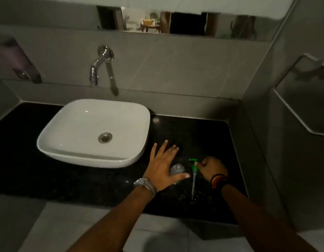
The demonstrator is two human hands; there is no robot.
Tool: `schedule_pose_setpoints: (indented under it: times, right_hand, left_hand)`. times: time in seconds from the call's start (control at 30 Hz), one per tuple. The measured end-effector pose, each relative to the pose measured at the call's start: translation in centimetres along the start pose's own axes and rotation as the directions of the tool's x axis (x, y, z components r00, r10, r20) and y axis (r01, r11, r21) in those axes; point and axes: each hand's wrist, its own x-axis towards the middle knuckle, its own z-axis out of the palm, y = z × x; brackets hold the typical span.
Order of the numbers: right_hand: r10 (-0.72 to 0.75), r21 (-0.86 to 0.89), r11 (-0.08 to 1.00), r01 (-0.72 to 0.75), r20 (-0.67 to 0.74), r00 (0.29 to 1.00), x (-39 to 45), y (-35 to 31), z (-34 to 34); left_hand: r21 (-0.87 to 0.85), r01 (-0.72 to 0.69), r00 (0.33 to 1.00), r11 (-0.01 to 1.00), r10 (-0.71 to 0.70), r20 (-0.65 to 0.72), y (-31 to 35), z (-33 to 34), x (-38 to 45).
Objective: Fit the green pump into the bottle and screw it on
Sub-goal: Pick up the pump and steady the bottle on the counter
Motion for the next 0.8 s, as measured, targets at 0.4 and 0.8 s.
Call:
schedule_pose_setpoints:
  times: [0.4,0.8]
  right_hand:
    - [0.218,0.067,0.971,-0.228,0.127,0.968,1.8,-3.3,1.3]
    - [0.019,0.573,0.816,0.078,-0.161,0.987,-2.2,-2.9,-4.3]
  left_hand:
    - [-0.191,0.222,0.975,0.956,-0.212,0.069,-1.7,2.8,-0.6]
    - [-0.252,0.297,0.951,0.921,-0.26,0.169,-2.2,2.8,-0.3]
